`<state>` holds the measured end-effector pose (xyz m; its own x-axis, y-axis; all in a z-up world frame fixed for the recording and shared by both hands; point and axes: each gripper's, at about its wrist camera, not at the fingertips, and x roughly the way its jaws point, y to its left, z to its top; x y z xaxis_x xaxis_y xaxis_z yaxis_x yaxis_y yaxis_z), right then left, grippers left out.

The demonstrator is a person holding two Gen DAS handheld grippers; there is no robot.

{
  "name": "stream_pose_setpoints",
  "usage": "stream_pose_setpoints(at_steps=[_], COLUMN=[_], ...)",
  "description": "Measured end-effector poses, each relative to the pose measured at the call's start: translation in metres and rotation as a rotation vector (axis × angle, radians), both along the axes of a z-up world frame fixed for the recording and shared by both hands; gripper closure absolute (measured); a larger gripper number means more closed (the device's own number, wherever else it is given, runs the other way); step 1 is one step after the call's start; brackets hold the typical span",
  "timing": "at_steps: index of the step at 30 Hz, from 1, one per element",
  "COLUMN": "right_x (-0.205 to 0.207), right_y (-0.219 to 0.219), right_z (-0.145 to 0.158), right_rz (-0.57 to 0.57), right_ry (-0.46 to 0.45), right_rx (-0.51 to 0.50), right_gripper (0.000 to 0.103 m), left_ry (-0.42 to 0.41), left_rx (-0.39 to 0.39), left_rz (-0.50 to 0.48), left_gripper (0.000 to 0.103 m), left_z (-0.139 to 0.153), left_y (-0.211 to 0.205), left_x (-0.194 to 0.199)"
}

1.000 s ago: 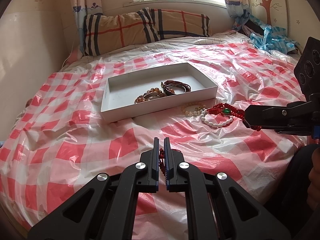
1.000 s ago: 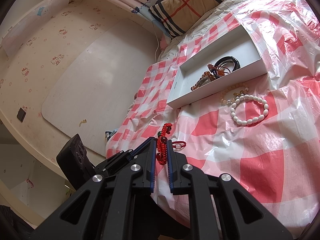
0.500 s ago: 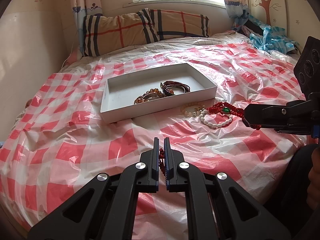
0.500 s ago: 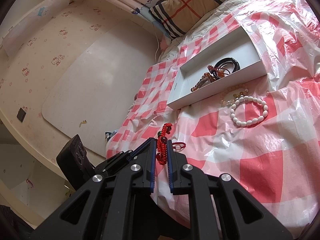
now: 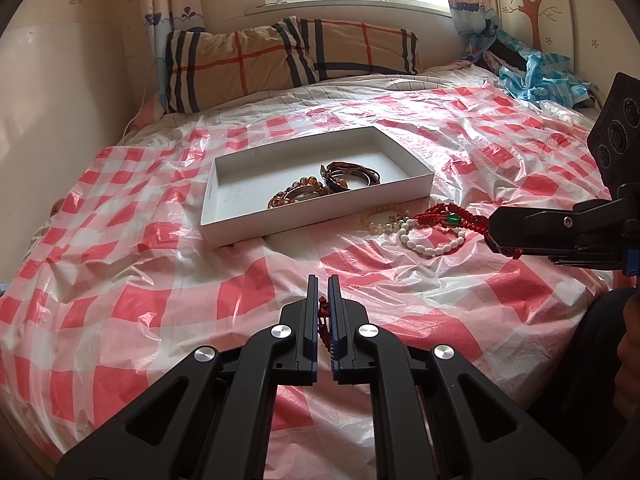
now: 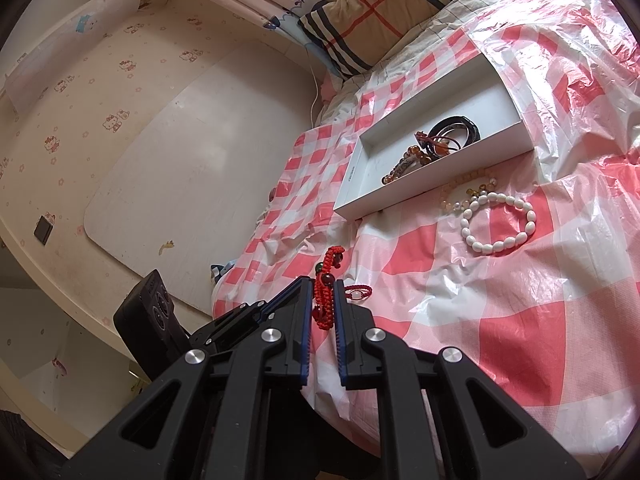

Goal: Organize jewelry

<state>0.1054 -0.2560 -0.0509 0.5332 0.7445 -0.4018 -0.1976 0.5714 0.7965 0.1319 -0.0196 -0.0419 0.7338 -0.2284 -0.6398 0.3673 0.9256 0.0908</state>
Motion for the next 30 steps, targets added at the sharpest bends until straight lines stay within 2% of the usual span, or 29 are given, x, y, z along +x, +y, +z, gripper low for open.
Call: stream_pose_setpoints(at_steps=[10,24,30], right_x=[0.0001,-0.0001,-0.0002], right_y=[0.0003,0.0024,0.001], right_z=[-0.0002,0.0007,0.0003], right_rz=[0.001,0.001,0.001], right_ry=[0.0,-0.002,-0.001], right_rx=[0.001,0.007,0.007], right_gripper=[0.09,0.09,0.09], left_ry=[0.001,0.012,0.01], left_rx=[-0.003,-0.045,-0.034], left_rz=[0.001,0.005,0.0], left_gripper=[0.099,0.099,0.099], left_z=[0.0003,0.004,0.0025], left_y=[0.0,0.0012,-0.0005], left_x=[0.0,0.0025,0.0024])
